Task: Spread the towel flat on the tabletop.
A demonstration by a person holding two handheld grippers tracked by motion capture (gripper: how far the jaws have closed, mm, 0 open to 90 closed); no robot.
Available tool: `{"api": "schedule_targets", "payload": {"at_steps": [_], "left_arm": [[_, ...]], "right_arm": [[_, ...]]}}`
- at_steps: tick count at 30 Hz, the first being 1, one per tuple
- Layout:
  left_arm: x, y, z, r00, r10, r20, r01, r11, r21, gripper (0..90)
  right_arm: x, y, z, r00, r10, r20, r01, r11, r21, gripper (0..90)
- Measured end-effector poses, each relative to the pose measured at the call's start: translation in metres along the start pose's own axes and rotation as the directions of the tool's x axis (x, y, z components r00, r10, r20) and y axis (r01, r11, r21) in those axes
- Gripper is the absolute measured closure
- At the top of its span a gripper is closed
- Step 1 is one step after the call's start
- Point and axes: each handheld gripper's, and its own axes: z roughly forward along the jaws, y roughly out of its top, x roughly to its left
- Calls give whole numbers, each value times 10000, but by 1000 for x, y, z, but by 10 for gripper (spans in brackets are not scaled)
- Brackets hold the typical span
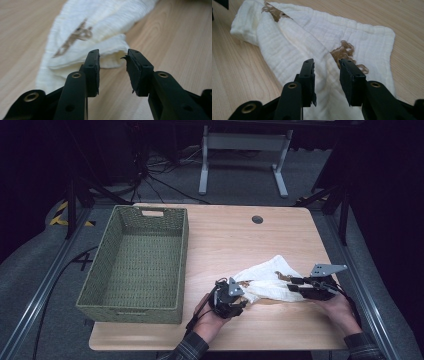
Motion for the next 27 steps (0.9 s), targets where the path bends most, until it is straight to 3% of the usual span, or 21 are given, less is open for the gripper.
{"api": "schedule_targets", "payload": {"at_steps": [3, 11, 14, 16, 19, 22, 26, 27], "left_arm": [[-7, -1, 10, 9995, 215, 227, -224, 9989, 422, 633], [-7, 2, 30, 9983, 587, -52, -582, 9960, 678, 642], [-7, 6, 36, 9979, 652, 0, -650, 9953, 721, 738], [-5, 8, 36, 9981, 596, 135, -604, 9959, 677, 849], [-3, 11, 30, 9983, 431, 386, -447, 9982, 410, 875], [-3, 16, 11, 9966, 384, 730, -366, 9990, -258, 878], [-7, 24, -14, 9947, 387, 953, -292, 9947, -988, 879], [-8, 26, -21, 9938, 353, 1055, -208, 9905, -1357, 878]], "right_arm": [[1, 0, 0, 10000, -27, 25, 27, 10000, -79, 642], [1, 0, -2, 10000, 1, 73, 0, 9999, -122, 644], [1, 0, -2, 9999, -61, 85, 62, 9999, -154, 650], [2, 0, -2, 10000, -42, 71, 44, 9998, -199, 650], [3, -1, -4, 10000, -32, 47, 33, 9998, -199, 650], [4, -2, -6, 10000, -81, 24, 82, 9995, -292, 650], [4, -3, -8, 10000, -23, 55, 25, 9994, -335, 650], [4, -3, -8, 10000, -16, 65, 18, 9995, -322, 650]]}}
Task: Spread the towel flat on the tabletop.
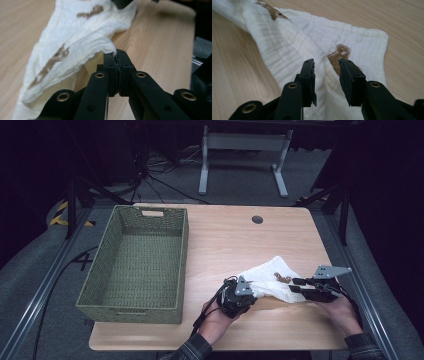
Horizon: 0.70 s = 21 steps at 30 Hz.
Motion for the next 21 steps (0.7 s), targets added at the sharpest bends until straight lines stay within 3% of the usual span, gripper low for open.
{"api": "schedule_targets", "payload": {"at_steps": [4, 9, 16, 21], "left_arm": [[-4, 11, -18, 9995, -51, 321, 72, 9980, -634, 879], [-4, 19, -33, 9998, 59, 182, -40, 9944, -1053, 879], [12, 17, -40, 9991, -406, -151, 383, 9906, -1315, 879], [17, 15, -41, 9981, -540, -297, 497, 9903, -1295, 879]], "right_arm": [[-1, 0, 1, 10000, -11, 69, 11, 10000, -9, 650], [0, 1, 0, 10000, -25, 21, 25, 10000, -46, 647], [17, -2, -18, 9982, -171, -570, 141, 9985, -532, 635], [23, -10, -22, 9958, -252, -881, 221, 9991, -360, 621]]}}
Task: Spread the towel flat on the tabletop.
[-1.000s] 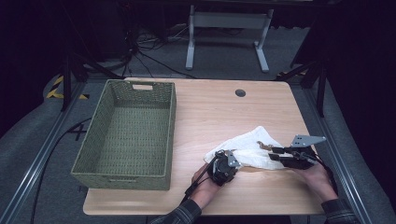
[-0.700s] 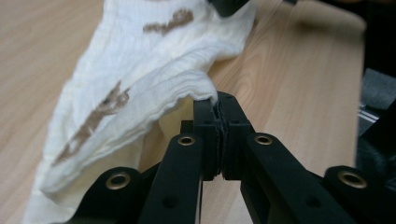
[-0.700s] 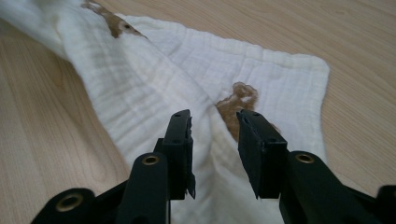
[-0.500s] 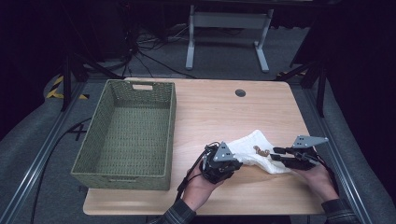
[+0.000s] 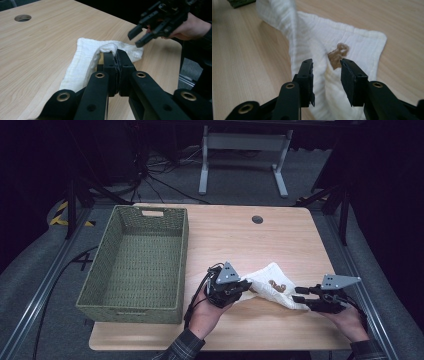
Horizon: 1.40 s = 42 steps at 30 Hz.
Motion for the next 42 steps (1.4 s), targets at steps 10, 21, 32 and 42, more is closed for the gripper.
{"api": "schedule_targets", "payload": {"at_steps": [10, 21, 32, 42], "left_arm": [[9, -1, -3, 9992, -93, -399, 91, 9999, -52, 881], [18, 3, -19, 9926, -389, -1147, 352, 9988, -343, 884], [34, -6, 6, 9800, -806, -1820, 943, 9932, 678, 883], [64, -30, 42, 9593, -1422, -2439, 1894, 9648, 1825, 881]], "right_arm": [[4, -20, 10, 9979, -205, -612, 296, 9880, 1517, 582], [-5, -11, -24, 9999, -64, -153, 69, 9994, 345, 869], [-26, 6, -25, 9999, -20, 116, 17, 9996, 280, 850], [-64, 3, 21, 9962, 439, 747, -545, 9877, 1467, 825]]}}
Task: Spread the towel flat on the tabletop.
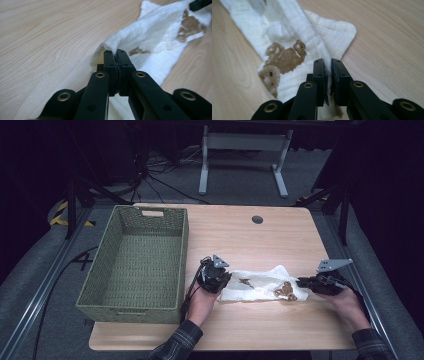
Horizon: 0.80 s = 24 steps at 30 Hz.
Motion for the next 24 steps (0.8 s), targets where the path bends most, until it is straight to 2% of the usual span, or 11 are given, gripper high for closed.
{"api": "schedule_targets", "payload": {"at_steps": [3, 5, 6, 8, 10, 11, 12, 15, 19, 20, 24], "left_arm": [[2, 0, 5, 9996, 44, -266, -41, 9999, 106, 860], [0, -1, 4, 9981, 190, -591, -185, 9998, 95, 804], [0, -1, 4, 9981, 190, -591, -185, 9998, 95, 774], [-1, 0, 1, 9973, 236, -692, -243, 9997, -87, 756], [-2, 0, 0, 9973, 393, -627, -403, 9991, -151, 748], [-2, 1, 1, 9967, 531, -608, -537, 9985, -89, 745], [-3, 0, 3, 9971, 461, -600, -461, 9989, 8, 740], [-3, 0, 11, 9960, 653, -616, -640, 9977, 226, 721], [2, 3, 23, 9966, 472, -675, -446, 9982, 393, 639], [4, 2, 26, 9974, 307, -653, -279, 9987, 429, 624], [11, 2, 34, 9972, 126, -737, -82, 9982, 597, 565]], "right_arm": [[-6, 0, 10, 9999, 49, 162, -53, 9996, 261, 786], [-7, 0, 8, 9996, 96, 263, -101, 9998, 177, 751], [-7, 0, 8, 9996, 96, 263, -101, 9998, 177, 751], [-7, 0, -1, 9989, 150, 443, -143, 9998, -150, 709], [-6, 1, -11, 9984, 242, 505, -217, 9985, -496, 692], [-5, 1, -14, 9985, 264, 479, -234, 9977, -631, 691], [-3, 0, -17, 9987, 249, 440, -219, 9973, -695, 687], [6, -2, -22, 9995, 184, 238, -165, 9968, -785, 682], [21, -10, -24, 10000, -9, 30, 10, 9984, -561, 660], [23, -12, -25, 10000, 35, -31, -37, 9986, -525, 654], [32, -20, -26, 9999, 50, -118, -55, 9992, -404, 637]]}}
